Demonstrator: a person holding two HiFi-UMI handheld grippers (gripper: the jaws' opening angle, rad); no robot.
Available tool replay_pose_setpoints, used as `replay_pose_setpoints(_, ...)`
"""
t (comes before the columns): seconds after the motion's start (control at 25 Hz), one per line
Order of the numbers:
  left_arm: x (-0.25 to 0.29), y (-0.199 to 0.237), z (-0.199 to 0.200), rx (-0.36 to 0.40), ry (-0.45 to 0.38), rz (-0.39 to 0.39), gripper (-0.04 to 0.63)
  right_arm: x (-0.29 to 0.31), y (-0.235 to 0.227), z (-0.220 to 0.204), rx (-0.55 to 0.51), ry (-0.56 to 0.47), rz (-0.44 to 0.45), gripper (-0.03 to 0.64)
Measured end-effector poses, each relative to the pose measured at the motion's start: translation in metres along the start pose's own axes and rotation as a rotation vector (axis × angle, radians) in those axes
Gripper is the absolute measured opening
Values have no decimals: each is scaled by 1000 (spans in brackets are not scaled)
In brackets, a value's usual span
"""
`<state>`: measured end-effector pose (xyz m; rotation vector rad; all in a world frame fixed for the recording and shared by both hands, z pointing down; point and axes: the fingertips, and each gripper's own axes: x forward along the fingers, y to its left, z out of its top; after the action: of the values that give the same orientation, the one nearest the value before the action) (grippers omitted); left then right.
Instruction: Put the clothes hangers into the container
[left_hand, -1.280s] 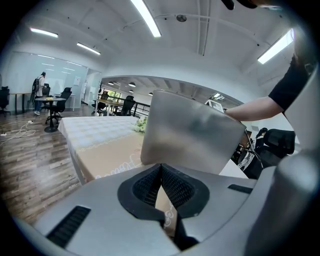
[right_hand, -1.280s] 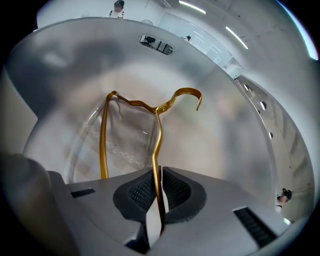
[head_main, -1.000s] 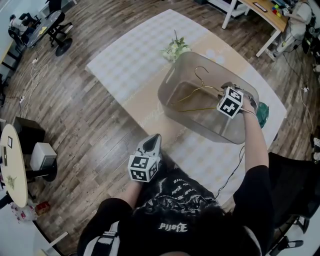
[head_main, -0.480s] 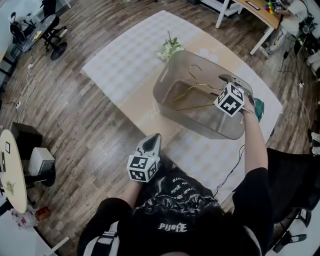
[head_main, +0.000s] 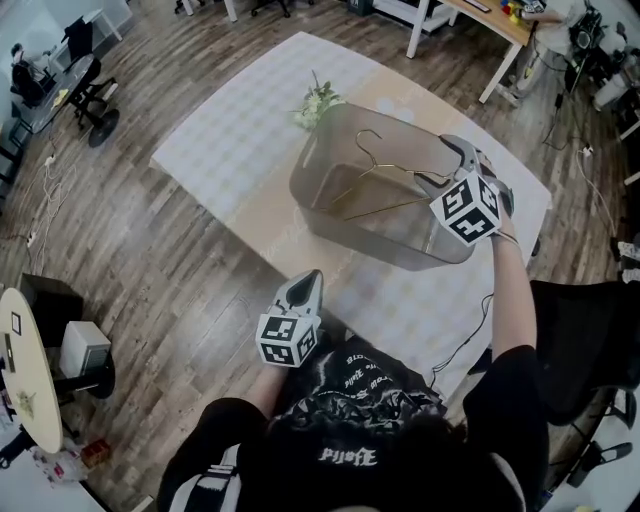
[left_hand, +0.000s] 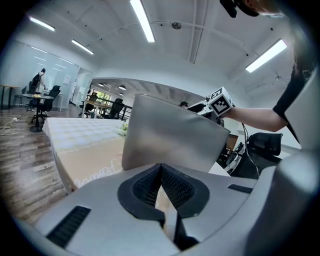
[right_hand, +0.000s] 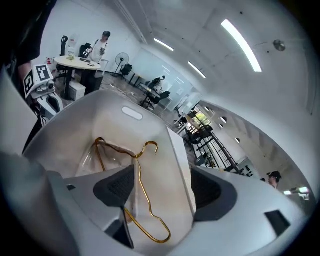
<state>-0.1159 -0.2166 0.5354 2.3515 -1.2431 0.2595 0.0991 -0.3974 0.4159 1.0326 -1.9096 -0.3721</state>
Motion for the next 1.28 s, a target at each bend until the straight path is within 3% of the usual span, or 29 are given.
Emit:
replay_pose_setpoints(0.36, -6, -36, 4, 48, -11, -71, 20, -89, -11, 18, 158, -204, -173, 362)
replay_pose_setpoints(0.72, 1, -62, 4, 93, -9, -147, 20, -154, -3, 7, 408, -379, -285, 362)
replay_pose_setpoints(0.88, 10, -76, 1, 96, 6, -193, 20, -173, 17, -16, 482, -380, -307, 362)
replay_pose_setpoints(1.12, 21, -107, -4, 138, 24, -282, 20, -201, 47, -58, 593, -298, -349, 362)
replay_pose_setpoints(1.28, 26, -120, -8, 154, 32, -314, 20, -204, 75, -83, 661, -329, -351, 362)
